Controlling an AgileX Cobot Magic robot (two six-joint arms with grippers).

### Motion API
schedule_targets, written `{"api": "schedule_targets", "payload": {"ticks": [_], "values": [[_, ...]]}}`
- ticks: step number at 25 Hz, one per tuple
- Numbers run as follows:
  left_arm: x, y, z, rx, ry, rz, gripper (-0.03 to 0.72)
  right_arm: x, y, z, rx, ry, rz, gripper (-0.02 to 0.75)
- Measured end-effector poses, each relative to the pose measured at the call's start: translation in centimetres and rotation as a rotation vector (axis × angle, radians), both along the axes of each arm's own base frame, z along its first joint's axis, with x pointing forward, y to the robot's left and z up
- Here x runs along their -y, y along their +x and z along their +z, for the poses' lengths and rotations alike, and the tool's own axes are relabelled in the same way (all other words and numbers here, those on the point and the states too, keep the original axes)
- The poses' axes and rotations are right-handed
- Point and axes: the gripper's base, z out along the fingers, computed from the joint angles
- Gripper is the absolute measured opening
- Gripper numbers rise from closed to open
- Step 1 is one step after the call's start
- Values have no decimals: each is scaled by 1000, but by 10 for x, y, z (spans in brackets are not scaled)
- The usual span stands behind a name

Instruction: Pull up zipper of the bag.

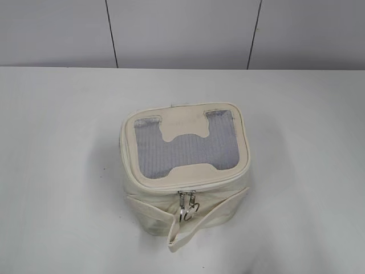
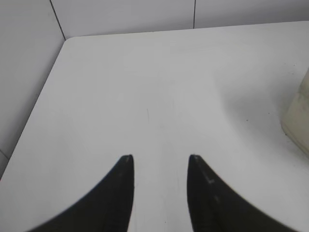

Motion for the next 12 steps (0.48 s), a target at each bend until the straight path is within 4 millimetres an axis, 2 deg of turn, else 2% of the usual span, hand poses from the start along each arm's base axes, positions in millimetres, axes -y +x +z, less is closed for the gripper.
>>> {"api": "schedule_targets", "payload": {"ticks": [12], "values": [[0, 0, 0, 0, 0, 0, 269, 0, 0, 0, 0, 0, 0, 568]]}}
